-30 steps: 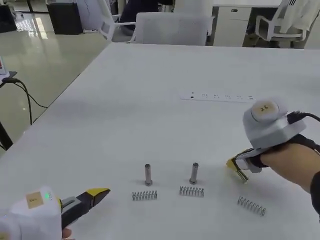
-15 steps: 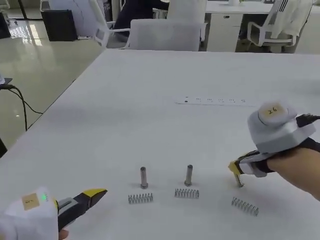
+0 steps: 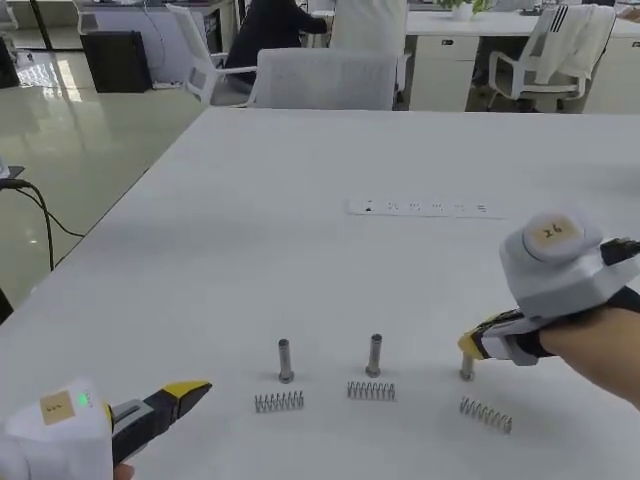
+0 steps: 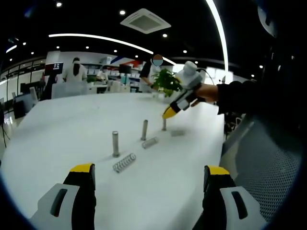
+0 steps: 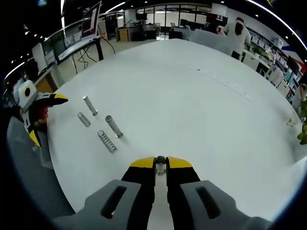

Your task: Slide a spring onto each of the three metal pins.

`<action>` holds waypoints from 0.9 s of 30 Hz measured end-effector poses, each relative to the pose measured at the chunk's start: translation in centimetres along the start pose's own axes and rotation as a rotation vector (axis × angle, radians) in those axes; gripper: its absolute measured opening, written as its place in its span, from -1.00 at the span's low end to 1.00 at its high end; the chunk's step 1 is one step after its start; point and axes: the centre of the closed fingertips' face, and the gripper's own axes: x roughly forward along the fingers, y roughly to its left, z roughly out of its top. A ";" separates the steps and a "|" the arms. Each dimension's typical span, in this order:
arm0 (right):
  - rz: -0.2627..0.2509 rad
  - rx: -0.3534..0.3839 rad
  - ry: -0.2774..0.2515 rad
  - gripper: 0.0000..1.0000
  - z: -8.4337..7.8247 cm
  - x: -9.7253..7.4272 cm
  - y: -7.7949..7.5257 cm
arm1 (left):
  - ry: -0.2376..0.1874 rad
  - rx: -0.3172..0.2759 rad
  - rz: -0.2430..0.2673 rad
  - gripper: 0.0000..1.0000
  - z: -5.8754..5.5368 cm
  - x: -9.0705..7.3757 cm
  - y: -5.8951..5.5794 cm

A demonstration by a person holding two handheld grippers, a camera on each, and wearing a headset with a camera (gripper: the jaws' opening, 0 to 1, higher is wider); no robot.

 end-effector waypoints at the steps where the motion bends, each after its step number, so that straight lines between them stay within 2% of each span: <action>1: 0.000 0.001 0.001 -0.90 -0.1 0.0 -0.1 | 0.000 0.000 0.000 0.81 0.0 0.0 -0.1; 13: 0.004 0.007 0.009 -0.90 -0.6 -0.5 0.1 | 0.000 0.005 0.002 0.81 0.2 -0.1 -0.3; 27: 0.015 -0.042 -0.006 -0.89 -0.6 -0.4 0.3 | 0.004 0.007 0.001 0.81 0.0 -0.4 -0.5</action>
